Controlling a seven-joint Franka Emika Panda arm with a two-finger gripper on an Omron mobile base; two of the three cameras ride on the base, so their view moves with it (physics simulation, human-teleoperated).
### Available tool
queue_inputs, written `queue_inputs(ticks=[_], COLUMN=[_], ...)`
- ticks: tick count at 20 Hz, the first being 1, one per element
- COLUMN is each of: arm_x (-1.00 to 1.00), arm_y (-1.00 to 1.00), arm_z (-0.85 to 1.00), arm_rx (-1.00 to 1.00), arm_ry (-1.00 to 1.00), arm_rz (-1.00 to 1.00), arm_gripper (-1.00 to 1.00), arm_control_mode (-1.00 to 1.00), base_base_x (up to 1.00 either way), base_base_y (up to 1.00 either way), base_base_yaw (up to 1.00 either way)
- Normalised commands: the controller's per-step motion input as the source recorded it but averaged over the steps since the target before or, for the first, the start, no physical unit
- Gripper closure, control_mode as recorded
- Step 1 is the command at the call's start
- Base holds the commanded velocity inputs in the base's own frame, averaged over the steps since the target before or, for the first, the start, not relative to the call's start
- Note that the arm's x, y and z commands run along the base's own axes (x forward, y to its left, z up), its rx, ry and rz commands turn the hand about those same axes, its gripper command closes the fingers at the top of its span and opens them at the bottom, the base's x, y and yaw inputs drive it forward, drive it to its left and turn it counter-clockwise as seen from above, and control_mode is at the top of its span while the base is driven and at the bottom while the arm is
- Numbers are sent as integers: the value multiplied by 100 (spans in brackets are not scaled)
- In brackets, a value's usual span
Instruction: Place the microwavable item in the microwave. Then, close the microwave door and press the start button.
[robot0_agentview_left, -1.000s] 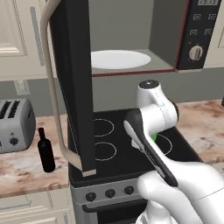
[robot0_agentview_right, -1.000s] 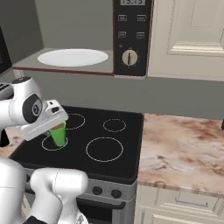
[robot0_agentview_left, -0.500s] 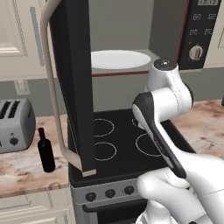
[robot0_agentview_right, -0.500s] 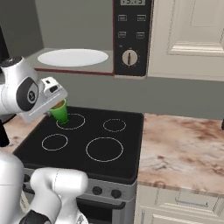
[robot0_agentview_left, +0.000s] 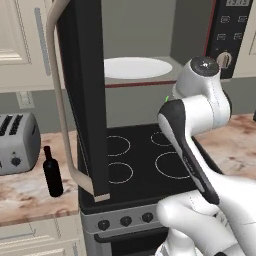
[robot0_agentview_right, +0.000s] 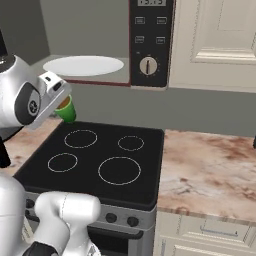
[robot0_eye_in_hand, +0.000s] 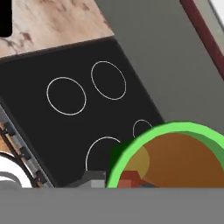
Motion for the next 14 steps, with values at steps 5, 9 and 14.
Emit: queue_inputs(ticks=[5,9,14], arm_x=[9,26,39], arm_y=[0,0,0], arm_z=[55,52,34], arm_rx=[-3,-2,0], arm_ry=[-20,-9,-7], arm_rz=[7,3,2], arm_gripper=[100,100,100], arm_control_mode=[-100,-100,-100], base_base_x=[0,0,0], base_base_y=[0,0,0], base_base_yaw=[0,0,0])
